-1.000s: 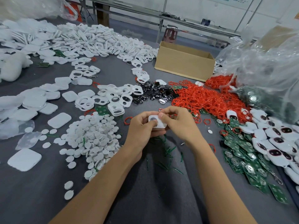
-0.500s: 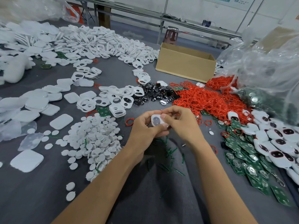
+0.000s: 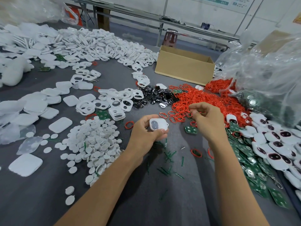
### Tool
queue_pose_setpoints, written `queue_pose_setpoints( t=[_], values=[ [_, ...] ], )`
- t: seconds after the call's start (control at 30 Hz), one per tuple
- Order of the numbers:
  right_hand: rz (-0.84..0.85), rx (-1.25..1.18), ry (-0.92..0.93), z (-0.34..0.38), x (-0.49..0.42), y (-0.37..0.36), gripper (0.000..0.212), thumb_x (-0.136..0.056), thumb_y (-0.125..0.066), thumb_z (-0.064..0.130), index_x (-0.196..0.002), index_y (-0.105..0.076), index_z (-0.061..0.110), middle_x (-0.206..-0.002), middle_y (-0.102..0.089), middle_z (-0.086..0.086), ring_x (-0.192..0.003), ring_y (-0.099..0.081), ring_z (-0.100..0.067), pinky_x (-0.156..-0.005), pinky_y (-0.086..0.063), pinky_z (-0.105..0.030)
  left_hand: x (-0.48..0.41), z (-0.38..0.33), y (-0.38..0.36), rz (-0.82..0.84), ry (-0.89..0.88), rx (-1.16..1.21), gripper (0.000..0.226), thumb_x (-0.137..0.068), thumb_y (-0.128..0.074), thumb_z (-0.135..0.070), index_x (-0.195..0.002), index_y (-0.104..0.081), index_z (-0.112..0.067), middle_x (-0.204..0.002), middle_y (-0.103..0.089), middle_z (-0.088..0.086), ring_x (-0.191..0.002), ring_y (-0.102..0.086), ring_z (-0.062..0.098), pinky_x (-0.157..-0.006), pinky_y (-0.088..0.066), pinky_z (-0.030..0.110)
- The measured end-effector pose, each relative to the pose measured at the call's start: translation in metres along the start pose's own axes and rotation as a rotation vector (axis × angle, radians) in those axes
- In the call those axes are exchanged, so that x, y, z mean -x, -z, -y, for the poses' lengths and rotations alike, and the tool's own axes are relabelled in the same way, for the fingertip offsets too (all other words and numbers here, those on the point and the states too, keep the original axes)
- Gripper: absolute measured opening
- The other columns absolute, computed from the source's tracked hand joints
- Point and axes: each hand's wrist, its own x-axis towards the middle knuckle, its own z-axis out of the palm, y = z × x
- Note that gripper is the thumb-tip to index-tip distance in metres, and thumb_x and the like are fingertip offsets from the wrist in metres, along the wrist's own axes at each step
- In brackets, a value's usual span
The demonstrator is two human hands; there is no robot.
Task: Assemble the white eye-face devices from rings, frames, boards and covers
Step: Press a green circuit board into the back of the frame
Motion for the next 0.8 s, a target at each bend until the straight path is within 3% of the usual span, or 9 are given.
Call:
queue_pose_setpoints(
  t=[0.1,0.17,0.27,0.37,0.47,0.6,0.7,0.8],
  values=[
    [-0.007,0.077,0.086,0.012,-0.002,0.001,0.022,-0.090,-0.058,0.003,-0.094,-0.071,0.020,-0.080,-0.066,0.009,-0.070,-0.058,0.000,-0.063,-0.046,-0.016,0.000,0.002,0.000,-0.005,-0.001,-0.017,0.039,-0.082,-0.063,0.016,-0.102,-0.057,-0.017,-0.114,-0.062,0.019,-0.094,-0.071,0.032,-0.073,-0.061,0.030],
    [0.000,0.149,0.091,0.018,-0.005,0.009,0.029,-0.088,-0.054,-0.004,-0.095,-0.071,0.019,-0.083,-0.067,0.007,-0.073,-0.059,-0.002,-0.063,-0.042,-0.010,0.000,0.002,0.001,-0.011,-0.001,-0.004,0.039,-0.083,-0.063,0.016,-0.102,-0.055,-0.017,-0.117,-0.060,0.020,-0.095,-0.071,0.032,-0.072,-0.061,0.030],
    [0.055,0.339,0.023,0.015,-0.010,0.027,0.035,-0.083,-0.052,-0.008,-0.097,-0.074,0.016,-0.090,-0.071,-0.002,-0.079,-0.062,-0.013,-0.075,-0.042,-0.018,-0.001,0.001,0.002,-0.010,-0.013,0.004,0.038,-0.083,-0.063,0.016,-0.102,-0.054,-0.016,-0.115,-0.061,0.020,-0.091,-0.071,0.030,-0.071,-0.061,0.029],
    [0.271,0.547,-0.032,0.003,-0.006,0.032,0.025,-0.083,-0.065,0.003,-0.101,-0.075,0.016,-0.099,-0.074,-0.005,-0.084,-0.062,-0.013,-0.076,-0.039,-0.016,-0.002,0.002,0.001,-0.005,-0.036,0.019,0.037,-0.082,-0.063,0.017,-0.099,-0.054,-0.014,-0.105,-0.064,0.015,-0.082,-0.072,0.026,-0.069,-0.061,0.029],
    [0.408,0.628,0.019,-0.012,0.005,0.020,0.031,-0.078,-0.075,0.015,-0.109,-0.072,0.019,-0.109,-0.072,-0.002,-0.098,-0.064,-0.016,-0.082,-0.040,-0.020,-0.002,0.003,0.002,-0.004,-0.045,0.018,0.036,-0.082,-0.063,0.016,-0.101,-0.055,-0.014,-0.103,-0.065,0.012,-0.082,-0.073,0.024,-0.069,-0.060,0.029],
    [0.284,0.602,0.072,-0.031,0.009,0.005,0.024,-0.082,-0.068,0.009,-0.104,-0.073,0.017,-0.105,-0.072,-0.006,-0.101,-0.064,-0.026,-0.087,-0.048,-0.032,-0.002,0.002,0.001,-0.010,-0.041,0.017,0.036,-0.083,-0.063,0.016,-0.103,-0.055,-0.012,-0.106,-0.064,0.014,-0.082,-0.074,0.024,-0.069,-0.060,0.029],
    [0.156,0.618,0.103,-0.035,0.009,0.000,0.018,-0.089,-0.057,0.008,-0.095,-0.072,0.015,-0.096,-0.072,-0.010,-0.092,-0.063,-0.033,-0.076,-0.050,-0.039,-0.001,0.001,0.001,-0.009,-0.035,0.010,0.036,-0.083,-0.062,0.017,-0.106,-0.055,-0.010,-0.108,-0.064,0.015,-0.085,-0.073,0.026,-0.070,-0.061,0.030],
    [0.082,0.363,0.103,-0.026,0.010,-0.004,0.015,-0.090,-0.056,0.006,-0.082,-0.066,0.011,-0.077,-0.068,-0.008,-0.076,-0.062,-0.029,-0.069,-0.046,-0.035,-0.001,0.000,0.001,0.001,-0.035,-0.001,0.037,-0.080,-0.065,0.017,-0.106,-0.057,-0.008,-0.108,-0.065,0.016,-0.082,-0.073,0.025,-0.067,-0.060,0.027]
  ],
)
